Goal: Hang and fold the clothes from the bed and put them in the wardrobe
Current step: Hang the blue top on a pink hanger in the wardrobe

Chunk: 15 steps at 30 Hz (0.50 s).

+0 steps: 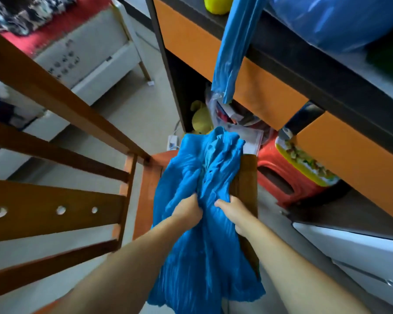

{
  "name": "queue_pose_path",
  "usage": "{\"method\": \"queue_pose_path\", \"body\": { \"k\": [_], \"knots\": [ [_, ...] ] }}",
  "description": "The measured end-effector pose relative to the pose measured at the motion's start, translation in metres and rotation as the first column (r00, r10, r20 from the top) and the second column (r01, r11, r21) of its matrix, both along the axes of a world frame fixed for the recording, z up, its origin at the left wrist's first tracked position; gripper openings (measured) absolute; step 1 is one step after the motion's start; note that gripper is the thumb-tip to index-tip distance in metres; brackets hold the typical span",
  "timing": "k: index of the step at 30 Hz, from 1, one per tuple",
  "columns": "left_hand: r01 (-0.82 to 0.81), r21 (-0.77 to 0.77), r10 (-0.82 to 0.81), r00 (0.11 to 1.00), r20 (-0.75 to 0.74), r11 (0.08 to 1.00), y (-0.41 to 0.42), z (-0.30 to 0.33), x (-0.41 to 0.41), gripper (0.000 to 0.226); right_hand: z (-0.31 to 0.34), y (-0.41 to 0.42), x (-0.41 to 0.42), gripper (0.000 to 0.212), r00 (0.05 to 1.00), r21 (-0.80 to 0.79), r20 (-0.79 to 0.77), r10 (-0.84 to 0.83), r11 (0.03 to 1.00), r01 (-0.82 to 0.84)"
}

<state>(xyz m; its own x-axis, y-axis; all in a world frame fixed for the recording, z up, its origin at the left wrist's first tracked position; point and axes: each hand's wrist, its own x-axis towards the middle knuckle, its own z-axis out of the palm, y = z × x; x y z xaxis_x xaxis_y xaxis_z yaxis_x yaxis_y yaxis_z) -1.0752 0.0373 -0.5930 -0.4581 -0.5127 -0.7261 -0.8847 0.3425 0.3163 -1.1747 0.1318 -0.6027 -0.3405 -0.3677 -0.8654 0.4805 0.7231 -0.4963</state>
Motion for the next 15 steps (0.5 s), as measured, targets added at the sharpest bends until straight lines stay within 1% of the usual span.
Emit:
{"method": "queue_pose_path", "body": {
  "k": [2,4,5,6,7,8,9,10,11,12,14,15],
  "knots": [
    [-0.168,0.018,0.169,0.977,-0.133,0.986,0.008,0.024,0.02,0.019,0.023,-0.003,0.013,0.027,1.0,-0.034,-0.006,0.005,0.999,-0.006],
    [-0.305,0.033,0.301,0.909,-0.289,0.952,0.017,0.049,0.033,0.012,0.043,-0.002,0.021,0.026,0.999,-0.098,0.022,-0.023,0.995,0.025],
    [-0.339,0.035,0.327,0.869,-0.371,0.94,0.022,0.068,0.044,0.013,0.059,0.0,0.028,0.026,0.997,-0.14,0.06,-0.047,0.989,0.055],
    [-0.328,0.024,0.305,0.844,-0.442,0.944,0.029,0.088,0.057,0.016,0.078,0.002,0.035,0.023,0.989,-0.19,0.127,-0.08,0.976,0.103],
    [-0.276,0.001,0.24,0.832,-0.5,0.961,0.037,0.109,0.069,0.018,0.1,0.003,0.041,0.019,0.966,-0.25,0.234,-0.112,0.953,0.171],
    [-0.198,-0.019,0.158,0.831,-0.534,0.98,0.045,0.129,0.082,0.018,0.122,0.005,0.049,0.019,0.94,-0.294,0.312,-0.14,0.926,0.235],
    [-0.113,-0.041,0.072,0.831,-0.551,0.993,0.052,0.148,0.096,0.019,0.145,0.007,0.056,0.02,0.926,-0.338,0.344,-0.152,0.901,0.273],
    [-0.033,-0.062,-0.006,0.838,-0.545,0.998,0.06,0.166,0.111,0.021,0.164,0.011,0.066,0.018,0.939,-0.382,0.313,-0.143,0.886,0.263],
    [0.033,-0.081,-0.071,0.843,-0.533,0.996,0.067,0.182,0.126,0.021,0.184,0.015,0.078,0.016,0.962,-0.425,0.243,-0.129,0.877,0.225],
    [0.078,-0.088,-0.113,0.842,-0.527,0.993,0.074,0.198,0.144,0.021,0.204,0.021,0.093,0.017,0.985,-0.467,0.154,-0.083,0.872,0.147],
    [0.128,-0.072,-0.147,0.828,-0.541,0.989,0.086,0.23,0.179,0.017,0.238,0.038,0.122,0.021,1.0,-0.492,-0.002,0.025,0.871,-0.023],
    [0.135,-0.048,-0.138,0.819,-0.556,0.99,0.091,0.247,0.198,0.014,0.255,0.047,0.138,0.024,0.994,-0.498,-0.079,0.074,0.861,-0.103]
  ]
}}
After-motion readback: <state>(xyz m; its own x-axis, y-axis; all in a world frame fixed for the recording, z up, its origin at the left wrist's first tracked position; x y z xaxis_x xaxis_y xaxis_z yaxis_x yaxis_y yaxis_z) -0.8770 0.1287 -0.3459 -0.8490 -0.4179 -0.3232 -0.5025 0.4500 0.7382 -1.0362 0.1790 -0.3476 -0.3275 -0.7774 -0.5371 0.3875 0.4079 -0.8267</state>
